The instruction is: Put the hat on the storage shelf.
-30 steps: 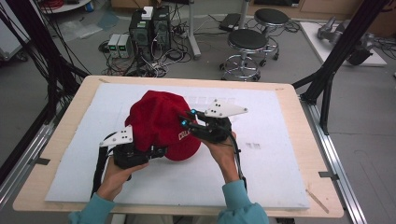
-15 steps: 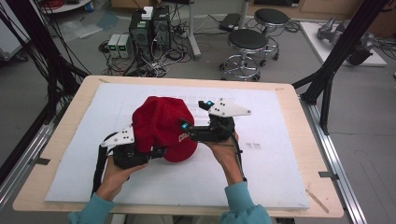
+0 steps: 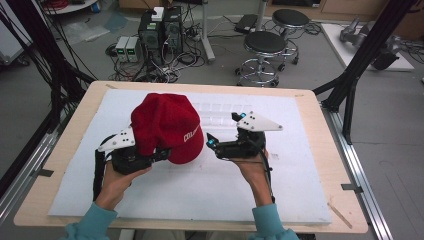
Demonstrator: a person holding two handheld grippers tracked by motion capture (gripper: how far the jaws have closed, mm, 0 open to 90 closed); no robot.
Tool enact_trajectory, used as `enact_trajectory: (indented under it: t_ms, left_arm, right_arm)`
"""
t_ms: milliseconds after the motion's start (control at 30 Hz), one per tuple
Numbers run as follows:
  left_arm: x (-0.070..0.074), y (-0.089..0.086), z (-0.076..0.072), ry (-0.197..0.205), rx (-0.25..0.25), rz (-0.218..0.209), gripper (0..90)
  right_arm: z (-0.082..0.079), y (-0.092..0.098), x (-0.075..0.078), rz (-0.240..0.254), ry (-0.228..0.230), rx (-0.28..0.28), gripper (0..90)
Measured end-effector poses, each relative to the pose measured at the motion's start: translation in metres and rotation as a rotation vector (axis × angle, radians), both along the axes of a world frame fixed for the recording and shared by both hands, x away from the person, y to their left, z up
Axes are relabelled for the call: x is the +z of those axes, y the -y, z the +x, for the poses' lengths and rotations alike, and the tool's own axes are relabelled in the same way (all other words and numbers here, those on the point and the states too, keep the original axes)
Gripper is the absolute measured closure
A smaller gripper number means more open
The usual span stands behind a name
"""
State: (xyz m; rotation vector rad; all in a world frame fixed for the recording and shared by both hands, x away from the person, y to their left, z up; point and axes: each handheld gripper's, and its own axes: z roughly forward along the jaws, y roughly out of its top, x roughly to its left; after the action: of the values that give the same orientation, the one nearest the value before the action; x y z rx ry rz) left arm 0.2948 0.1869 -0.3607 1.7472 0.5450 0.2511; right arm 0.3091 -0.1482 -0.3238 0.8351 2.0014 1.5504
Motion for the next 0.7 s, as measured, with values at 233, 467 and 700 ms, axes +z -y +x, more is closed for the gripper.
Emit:
enact_trajectory:
  t_ms: [233, 467, 700]
  left_arm:
    - [0.026, -0.002, 0.011, 0.043, 0.054, 0.035, 85.5]
    - [0.047, 0.004, 0.026, 0.085, 0.091, 0.08, 85.5]
    - [0.063, 0.022, 0.049, 0.117, 0.131, 0.166, 85.5]
  right_arm:
    - [-0.012, 0.026, -0.016, 0.01, -0.037, -0.064, 0.5]
    - [-0.023, 0.051, -0.029, 0.005, -0.063, -0.116, 0.5]
    - [-0.033, 0.078, -0.051, 0.018, -0.101, -0.173, 0.5]
